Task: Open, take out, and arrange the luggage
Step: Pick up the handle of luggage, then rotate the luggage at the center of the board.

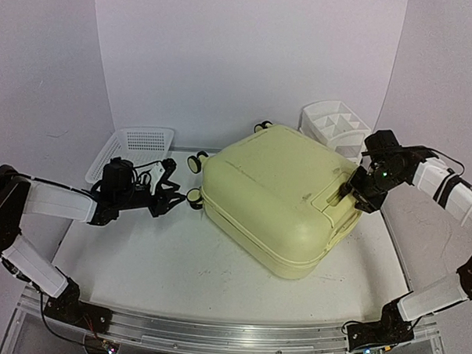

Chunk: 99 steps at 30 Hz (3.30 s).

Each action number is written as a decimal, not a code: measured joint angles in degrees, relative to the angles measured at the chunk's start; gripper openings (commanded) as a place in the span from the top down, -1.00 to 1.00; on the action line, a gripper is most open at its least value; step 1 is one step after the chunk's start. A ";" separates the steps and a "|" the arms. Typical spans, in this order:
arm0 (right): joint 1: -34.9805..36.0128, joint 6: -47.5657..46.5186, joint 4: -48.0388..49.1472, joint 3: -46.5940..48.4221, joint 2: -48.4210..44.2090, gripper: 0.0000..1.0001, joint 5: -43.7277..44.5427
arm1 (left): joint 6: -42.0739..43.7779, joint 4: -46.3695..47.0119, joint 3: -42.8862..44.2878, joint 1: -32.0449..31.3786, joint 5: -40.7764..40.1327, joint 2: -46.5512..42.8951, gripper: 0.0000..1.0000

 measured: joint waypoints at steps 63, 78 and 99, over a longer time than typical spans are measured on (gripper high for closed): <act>11.08 -49.35 -6.69 55.58 44.48 -0.60 10.82 | -36.63 -41.57 7.34 -2.08 1.14 -22.32 -0.72; 11.67 -45.27 1.36 19.26 7.04 -0.81 11.67 | -39.28 -35.17 7.63 -10.49 -1.27 -19.41 -0.69; 12.09 -30.64 10.78 -1.64 -5.38 -0.72 -6.05 | -36.54 -33.22 13.94 -16.09 -5.73 -7.87 -0.72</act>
